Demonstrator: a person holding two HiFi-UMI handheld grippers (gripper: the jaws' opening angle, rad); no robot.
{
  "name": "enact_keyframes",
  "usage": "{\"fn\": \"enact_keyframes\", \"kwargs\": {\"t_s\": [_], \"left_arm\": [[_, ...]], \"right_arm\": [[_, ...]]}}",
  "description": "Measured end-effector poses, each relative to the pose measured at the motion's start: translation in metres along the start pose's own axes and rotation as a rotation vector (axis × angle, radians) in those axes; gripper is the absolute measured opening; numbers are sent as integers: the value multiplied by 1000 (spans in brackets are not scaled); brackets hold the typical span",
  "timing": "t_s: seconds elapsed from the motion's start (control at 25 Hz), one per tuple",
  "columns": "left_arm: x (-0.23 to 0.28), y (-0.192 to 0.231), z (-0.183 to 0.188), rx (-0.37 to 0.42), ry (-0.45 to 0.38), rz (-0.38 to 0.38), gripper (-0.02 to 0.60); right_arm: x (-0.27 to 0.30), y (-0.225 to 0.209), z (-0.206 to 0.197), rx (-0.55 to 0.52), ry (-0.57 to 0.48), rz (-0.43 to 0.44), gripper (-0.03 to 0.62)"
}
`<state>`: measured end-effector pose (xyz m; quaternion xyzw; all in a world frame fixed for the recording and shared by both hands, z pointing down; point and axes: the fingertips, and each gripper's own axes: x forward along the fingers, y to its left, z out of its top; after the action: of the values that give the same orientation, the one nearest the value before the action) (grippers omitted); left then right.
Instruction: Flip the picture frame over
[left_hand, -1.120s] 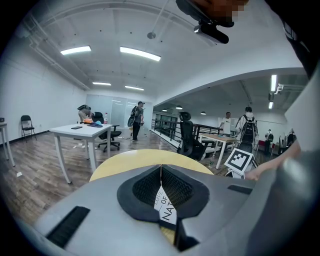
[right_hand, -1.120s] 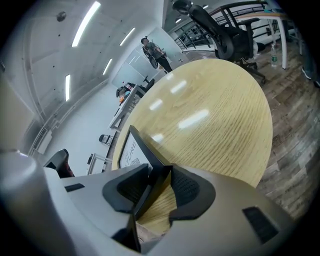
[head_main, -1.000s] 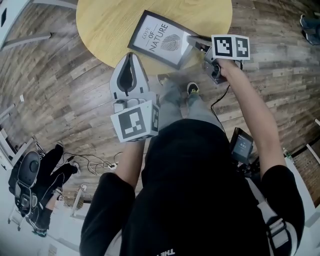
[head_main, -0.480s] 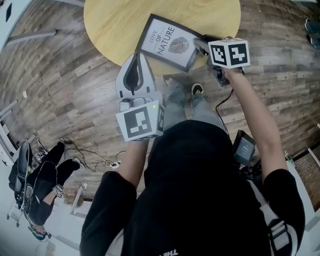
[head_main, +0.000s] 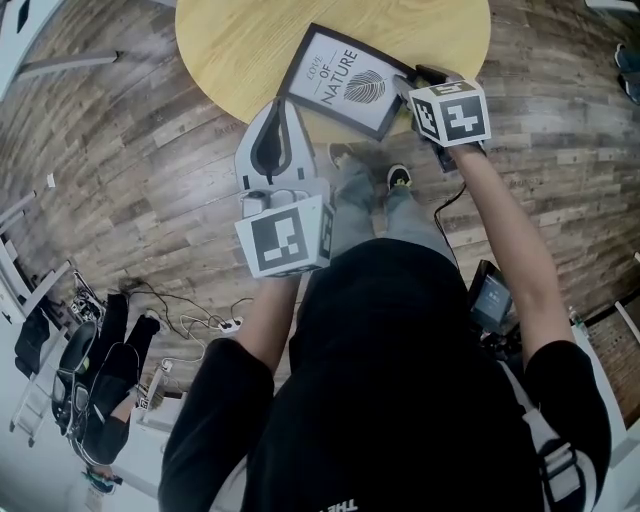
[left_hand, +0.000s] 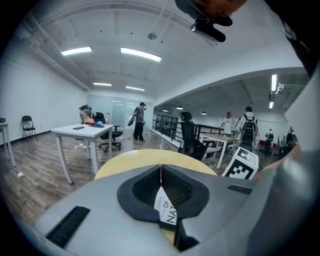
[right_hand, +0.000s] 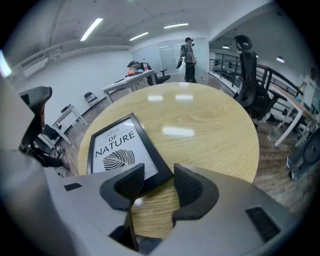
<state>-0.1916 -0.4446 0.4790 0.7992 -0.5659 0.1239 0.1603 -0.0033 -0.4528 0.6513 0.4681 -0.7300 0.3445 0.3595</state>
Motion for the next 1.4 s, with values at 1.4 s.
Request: {"fn": "enact_keyframes", "kwargs": {"t_s": [1.4], "left_arm": [[-113, -136, 109, 68, -234, 0, 23]], "right_arm": [[-326, 91, 99, -645, -767, 31, 20]]}}
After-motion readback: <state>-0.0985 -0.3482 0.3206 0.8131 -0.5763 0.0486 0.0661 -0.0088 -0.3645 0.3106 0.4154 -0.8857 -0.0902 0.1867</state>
